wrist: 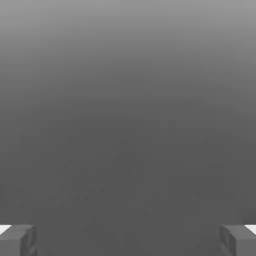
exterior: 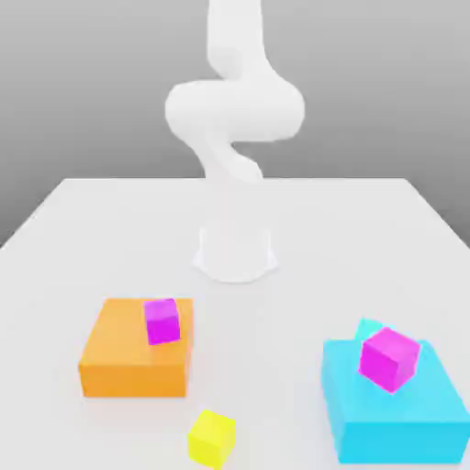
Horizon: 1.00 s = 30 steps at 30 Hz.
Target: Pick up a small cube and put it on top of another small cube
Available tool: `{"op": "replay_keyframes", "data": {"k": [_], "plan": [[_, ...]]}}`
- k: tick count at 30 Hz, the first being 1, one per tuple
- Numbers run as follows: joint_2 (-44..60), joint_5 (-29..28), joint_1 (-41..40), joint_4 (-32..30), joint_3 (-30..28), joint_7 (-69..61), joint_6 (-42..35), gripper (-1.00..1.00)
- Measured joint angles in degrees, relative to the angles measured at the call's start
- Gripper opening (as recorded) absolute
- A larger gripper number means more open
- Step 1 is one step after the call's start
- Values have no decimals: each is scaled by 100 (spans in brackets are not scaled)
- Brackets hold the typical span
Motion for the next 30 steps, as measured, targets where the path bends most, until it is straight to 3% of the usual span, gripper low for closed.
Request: {"op": "replay_keyframes", "data": {"k": [17, 25, 30], "plan": [[3570, -453, -613, -716, 321, 1536, 1524, 0], [5208, -257, -676, -1055, 310, 1959, 2248, 0], [6245, -321, -600, -928, 206, 2087, 2996, 0]]}}
